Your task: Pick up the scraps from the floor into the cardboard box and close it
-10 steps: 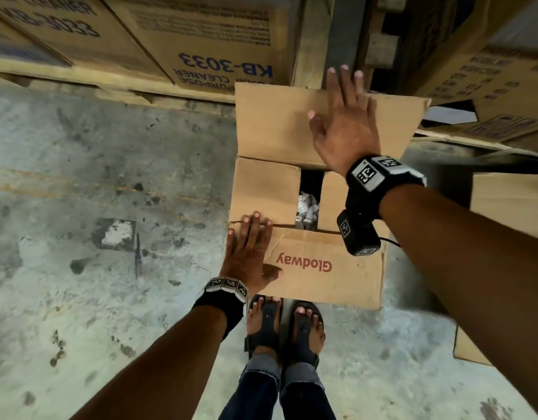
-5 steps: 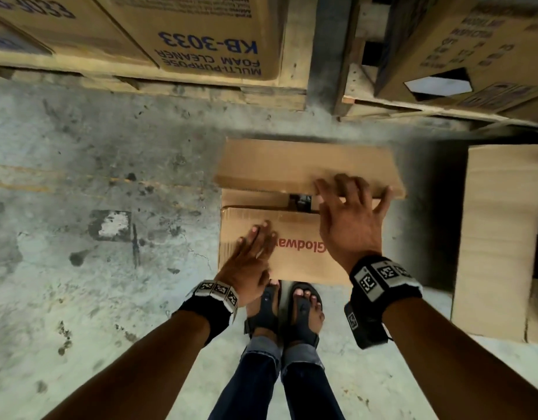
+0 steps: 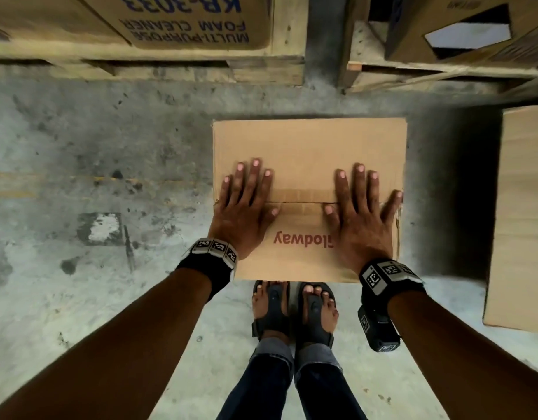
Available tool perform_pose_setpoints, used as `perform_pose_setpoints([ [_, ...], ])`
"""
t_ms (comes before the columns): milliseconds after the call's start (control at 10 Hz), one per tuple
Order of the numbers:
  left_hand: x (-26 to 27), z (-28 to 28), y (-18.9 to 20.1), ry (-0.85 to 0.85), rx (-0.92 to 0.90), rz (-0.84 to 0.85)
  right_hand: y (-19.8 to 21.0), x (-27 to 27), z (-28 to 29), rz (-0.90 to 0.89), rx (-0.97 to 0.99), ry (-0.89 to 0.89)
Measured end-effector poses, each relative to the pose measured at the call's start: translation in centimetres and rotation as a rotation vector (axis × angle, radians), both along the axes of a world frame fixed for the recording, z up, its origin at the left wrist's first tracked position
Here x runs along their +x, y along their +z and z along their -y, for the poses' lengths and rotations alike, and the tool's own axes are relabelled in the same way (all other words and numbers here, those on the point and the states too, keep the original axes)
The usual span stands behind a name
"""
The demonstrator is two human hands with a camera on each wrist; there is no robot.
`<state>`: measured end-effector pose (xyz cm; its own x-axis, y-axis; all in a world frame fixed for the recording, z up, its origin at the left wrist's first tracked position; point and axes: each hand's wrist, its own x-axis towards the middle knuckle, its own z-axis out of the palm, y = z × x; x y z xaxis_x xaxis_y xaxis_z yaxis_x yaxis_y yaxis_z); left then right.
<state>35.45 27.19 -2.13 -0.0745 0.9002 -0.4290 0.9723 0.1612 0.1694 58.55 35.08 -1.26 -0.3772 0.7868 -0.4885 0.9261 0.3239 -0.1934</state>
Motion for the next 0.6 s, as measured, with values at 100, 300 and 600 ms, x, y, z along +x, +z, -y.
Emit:
perform_pose_setpoints([
  [100, 0.4, 0.2, -1.2, 0.002, 0.02, -0.029, -0.8, 0.0, 0.1, 0.026, -0.005, 0.006],
  [300, 0.8, 0.1, -1.5, 0.014, 0.046, -0.064, -1.3, -0.1, 0.1, 0.021, -0.001, -0.005],
  [600, -0.8, -0.4, 0.9, 0.021, 0.015, 0.136, 1.3, 0.5, -0.7, -0.115, -0.035, -0.019],
])
